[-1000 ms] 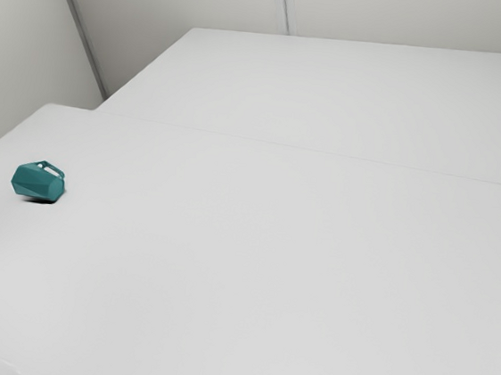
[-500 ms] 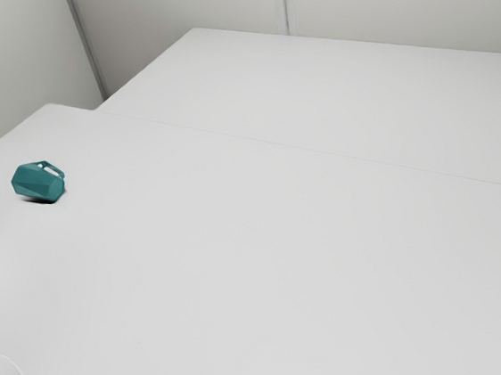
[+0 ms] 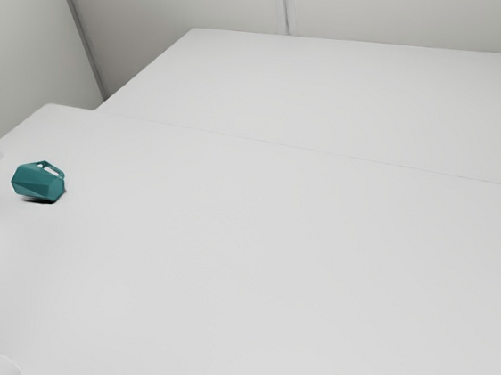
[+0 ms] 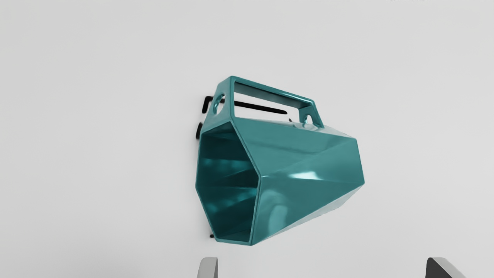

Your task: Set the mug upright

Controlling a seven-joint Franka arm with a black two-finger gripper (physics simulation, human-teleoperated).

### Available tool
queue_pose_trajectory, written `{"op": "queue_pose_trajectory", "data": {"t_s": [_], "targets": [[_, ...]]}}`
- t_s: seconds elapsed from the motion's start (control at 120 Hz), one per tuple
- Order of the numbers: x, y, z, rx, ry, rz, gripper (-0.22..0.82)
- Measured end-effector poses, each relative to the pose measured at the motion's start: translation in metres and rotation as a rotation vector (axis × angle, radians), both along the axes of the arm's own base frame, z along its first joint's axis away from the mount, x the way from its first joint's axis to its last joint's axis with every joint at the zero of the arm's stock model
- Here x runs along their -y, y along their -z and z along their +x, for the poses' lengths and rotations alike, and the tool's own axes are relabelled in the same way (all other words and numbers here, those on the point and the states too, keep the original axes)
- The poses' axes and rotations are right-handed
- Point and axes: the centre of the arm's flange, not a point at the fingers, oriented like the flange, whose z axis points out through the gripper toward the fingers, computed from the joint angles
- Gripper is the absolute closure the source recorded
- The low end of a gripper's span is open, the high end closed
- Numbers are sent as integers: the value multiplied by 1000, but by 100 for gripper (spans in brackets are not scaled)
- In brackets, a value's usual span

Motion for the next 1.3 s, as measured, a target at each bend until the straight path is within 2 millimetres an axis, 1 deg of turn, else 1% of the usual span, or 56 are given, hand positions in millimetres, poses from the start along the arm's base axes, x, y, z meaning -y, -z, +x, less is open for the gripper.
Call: {"op": "queue_pose_trajectory", "data": {"t_s": [0.092,0.242,0.45,0.692,0.825,0.992,1.133,1.2,1.3], "targets": [[-1,12,4,14,5,-9,2],[5,22,14,38,23,-20,2],[11,47,25,52,43,-48,2],[19,67,35,71,56,-76,2],[23,71,40,82,62,-87,2],[27,86,44,84,68,-109,2],[31,89,48,91,76,-117,2],[33,89,50,95,81,-122,4],[35,90,51,97,83,-130,9]]}}
